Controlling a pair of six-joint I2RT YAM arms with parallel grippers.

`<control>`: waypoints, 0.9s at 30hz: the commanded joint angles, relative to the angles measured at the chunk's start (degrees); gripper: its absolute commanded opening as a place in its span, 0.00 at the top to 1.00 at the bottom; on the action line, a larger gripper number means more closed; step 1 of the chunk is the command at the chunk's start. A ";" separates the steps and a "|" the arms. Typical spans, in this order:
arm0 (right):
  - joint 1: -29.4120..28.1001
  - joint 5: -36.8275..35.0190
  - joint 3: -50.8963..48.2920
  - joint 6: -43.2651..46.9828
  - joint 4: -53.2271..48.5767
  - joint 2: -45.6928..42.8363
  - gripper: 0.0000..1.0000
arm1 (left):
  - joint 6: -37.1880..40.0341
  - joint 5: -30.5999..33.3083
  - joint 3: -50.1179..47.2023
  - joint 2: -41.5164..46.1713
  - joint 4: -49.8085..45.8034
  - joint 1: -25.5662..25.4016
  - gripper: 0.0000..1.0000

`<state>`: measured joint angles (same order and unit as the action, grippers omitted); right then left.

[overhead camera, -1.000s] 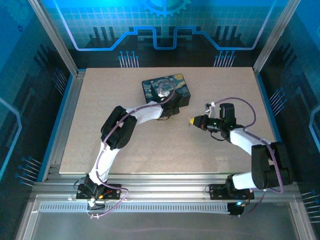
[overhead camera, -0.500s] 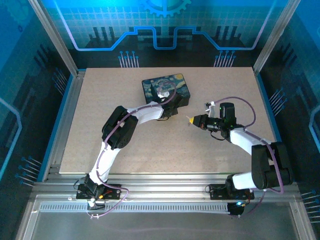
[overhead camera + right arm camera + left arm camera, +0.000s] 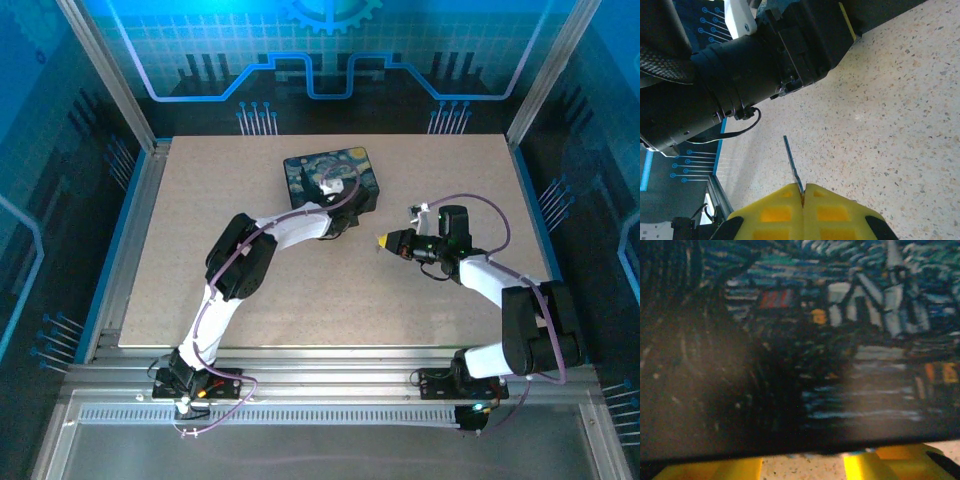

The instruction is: Unlock the padlock with the key

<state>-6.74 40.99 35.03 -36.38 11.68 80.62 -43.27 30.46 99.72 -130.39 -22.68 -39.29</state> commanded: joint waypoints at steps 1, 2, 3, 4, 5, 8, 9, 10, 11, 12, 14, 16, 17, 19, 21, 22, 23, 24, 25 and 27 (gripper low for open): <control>-0.37 0.96 0.33 0.44 1.37 0.32 1.00 | 1.73 3.20 1.97 -0.91 -1.77 -0.34 0.56; -0.34 1.04 0.31 0.43 1.41 0.35 1.00 | 1.68 3.17 2.30 -1.25 -2.16 -0.31 0.56; -0.34 1.13 0.24 0.44 1.41 0.29 1.00 | 1.77 3.19 2.78 -1.57 -2.50 -0.32 0.56; -0.34 1.16 0.15 0.35 1.50 0.25 1.00 | 1.77 3.04 3.13 -1.90 -2.75 -0.28 0.56; -0.38 1.11 0.17 0.35 1.50 0.16 1.00 | 1.70 3.08 3.59 -2.24 -3.13 -0.34 0.55; -0.34 1.13 -0.07 0.52 1.41 -0.20 1.00 | 1.68 3.29 4.49 -3.09 -3.60 -0.29 0.55; -0.27 1.18 -0.13 0.61 1.28 -0.28 1.00 | 1.66 3.35 4.75 -3.33 -3.69 -0.33 0.55; -0.20 1.19 -0.13 0.70 1.22 -0.36 1.00 | 1.78 3.29 5.07 -3.54 -3.76 -0.33 0.55; -0.20 1.11 -0.13 0.76 1.07 -0.35 1.00 | 1.85 3.16 5.42 -3.90 -3.86 -0.27 0.55; -0.18 1.15 -0.17 0.78 1.06 -0.42 1.00 | 1.87 3.16 5.78 -4.17 -4.07 -0.32 0.56; -0.12 1.18 -0.19 0.79 1.03 -0.68 1.00 | 1.69 3.38 6.18 -4.51 -4.42 -0.33 0.57; -0.09 1.16 -0.31 0.87 0.95 -0.89 1.00 | 1.77 3.92 6.10 -4.51 -4.39 -0.31 0.59; -0.04 1.16 -0.31 0.95 0.90 -0.88 1.00 | 1.93 4.07 6.18 -4.46 -4.35 -0.30 0.61; -0.02 1.11 -0.36 1.00 0.82 -0.84 1.00 | 2.21 4.54 6.19 -4.44 -4.33 -0.33 0.63; 0.01 1.18 -0.40 1.05 0.87 -0.75 1.00 | 2.55 4.78 6.22 -4.35 -4.22 -0.31 0.67; 0.00 1.27 -0.40 1.09 0.85 -0.71 1.00 | 2.70 4.95 6.24 -4.25 -4.26 -0.33 0.69; -0.01 1.34 -0.48 1.05 0.89 -0.72 1.00 | 2.98 4.85 6.20 -4.10 -4.18 -0.29 0.70; 0.01 1.37 -0.48 1.15 0.76 -0.66 1.00 | 3.38 4.71 6.32 -3.93 -4.14 -0.29 0.73; 0.02 1.42 -0.48 1.41 0.53 -0.74 1.00 | 3.71 4.50 6.28 -3.73 -4.20 -0.23 0.75; -0.02 1.24 -0.48 2.30 -0.80 -1.04 1.00 | 4.45 3.11 6.49 -3.02 -4.88 -0.25 0.80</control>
<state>-6.72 41.01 34.94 -35.92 11.97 80.60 -40.71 33.21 104.22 -134.19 -25.61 -39.55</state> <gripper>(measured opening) 0.064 0.310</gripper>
